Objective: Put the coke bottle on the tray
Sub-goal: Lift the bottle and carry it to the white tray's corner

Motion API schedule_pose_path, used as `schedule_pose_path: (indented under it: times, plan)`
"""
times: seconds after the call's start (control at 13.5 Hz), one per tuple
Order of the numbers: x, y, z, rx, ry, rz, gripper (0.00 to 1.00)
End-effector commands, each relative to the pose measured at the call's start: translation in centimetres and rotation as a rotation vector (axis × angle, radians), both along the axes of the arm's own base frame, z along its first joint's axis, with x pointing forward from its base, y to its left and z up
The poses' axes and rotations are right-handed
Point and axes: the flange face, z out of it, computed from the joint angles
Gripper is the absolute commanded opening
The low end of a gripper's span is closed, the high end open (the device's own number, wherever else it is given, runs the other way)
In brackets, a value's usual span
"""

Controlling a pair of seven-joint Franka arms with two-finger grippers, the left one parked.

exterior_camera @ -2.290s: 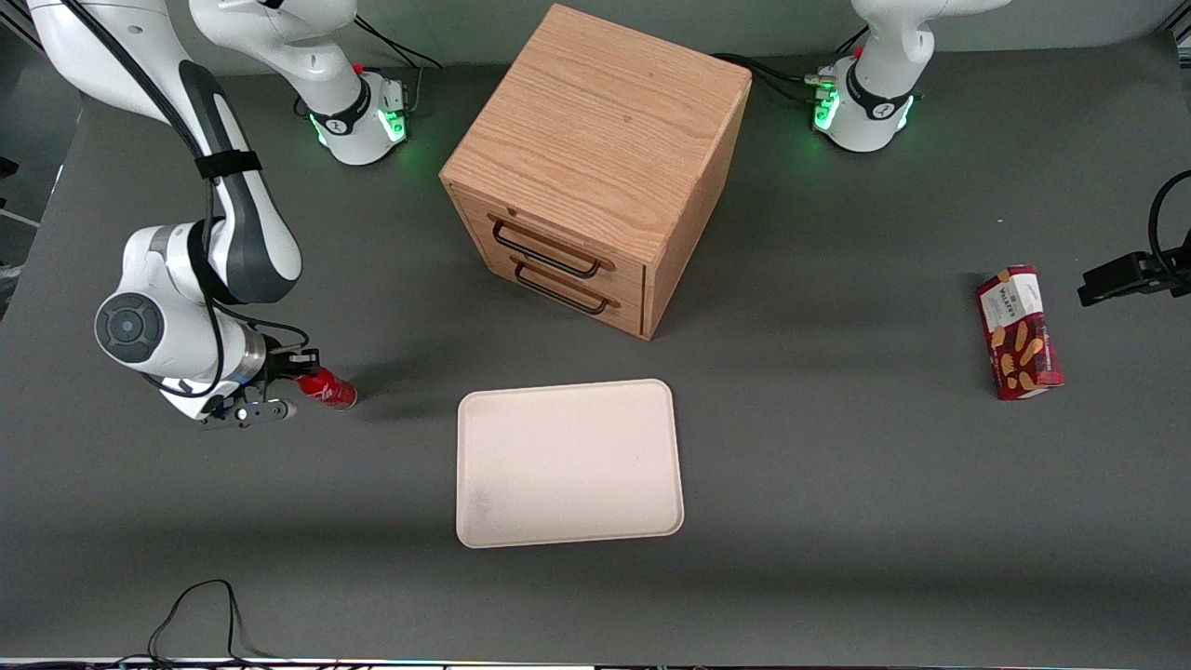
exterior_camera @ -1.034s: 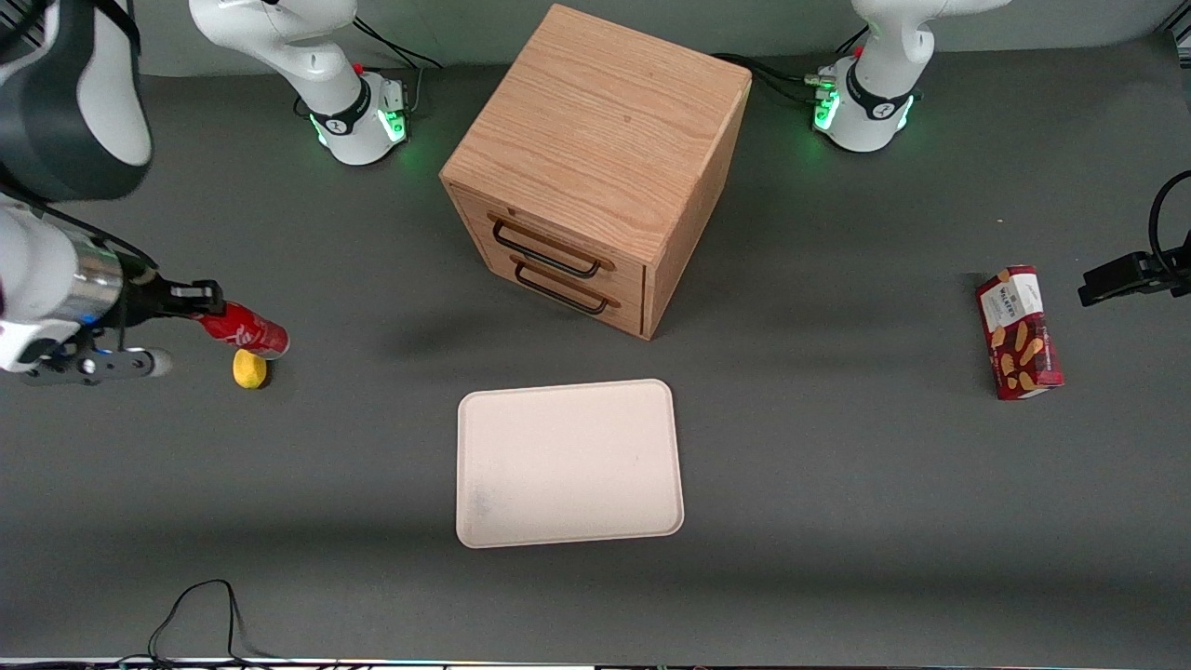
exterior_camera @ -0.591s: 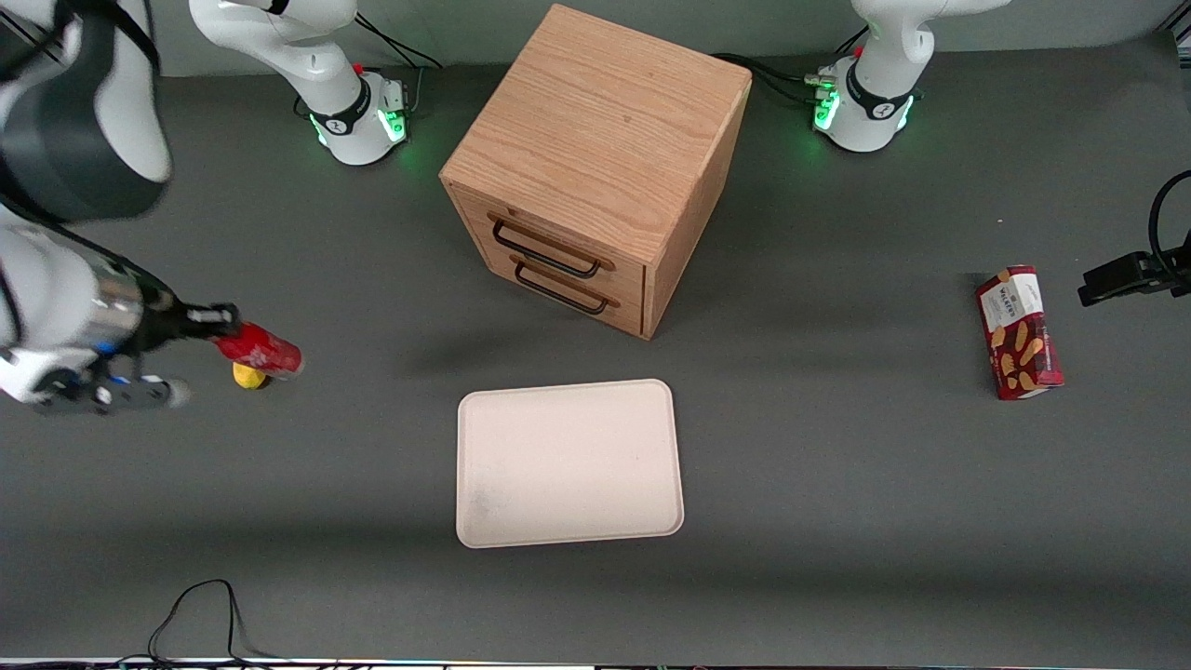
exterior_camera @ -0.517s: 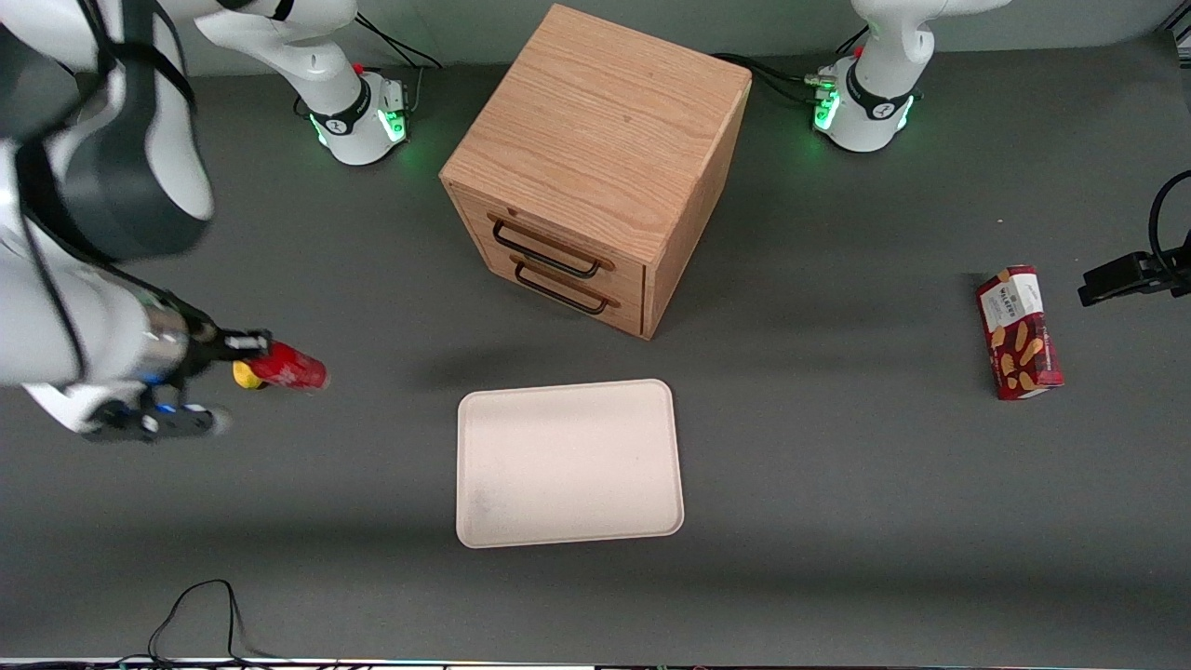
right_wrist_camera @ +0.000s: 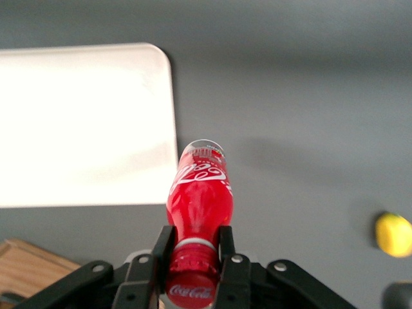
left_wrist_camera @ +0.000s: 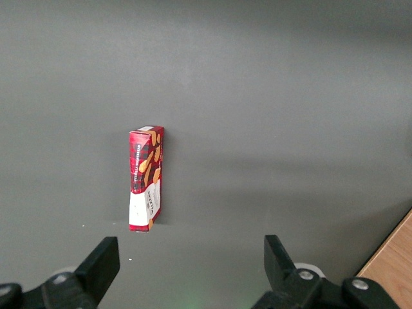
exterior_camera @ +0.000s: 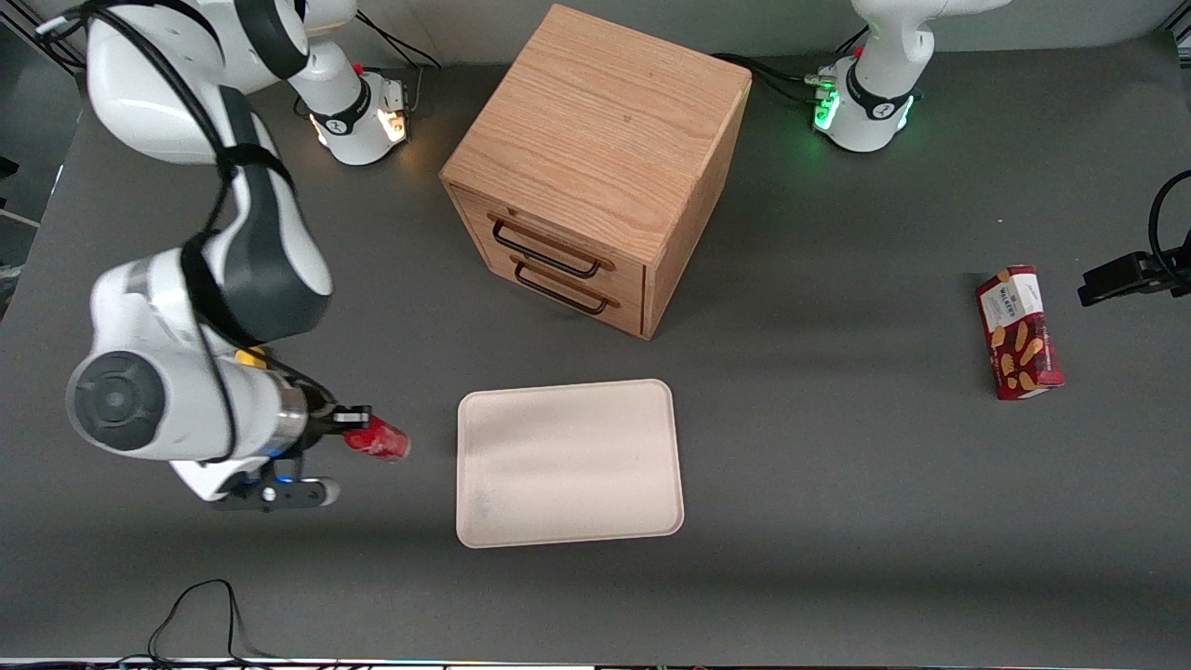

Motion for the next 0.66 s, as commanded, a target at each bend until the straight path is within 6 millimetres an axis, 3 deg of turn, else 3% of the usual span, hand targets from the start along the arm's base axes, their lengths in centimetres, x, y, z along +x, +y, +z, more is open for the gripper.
schedule_pose_path:
  times: [0.0, 0.15, 0.44, 0.59]
  plan:
    - [0.7, 3.5, -1.7, 0.015, -0.057, -0.026, 0.00]
    - [1.2, 5.6, -4.4, 0.022, -0.086, -0.053, 0.00]
    - [2.3, 7.4, -8.1, 0.047, -0.144, -0.112, 0.00]
    - [2.5, 7.8, -9.0, 0.053, -0.159, -0.124, 0.00]
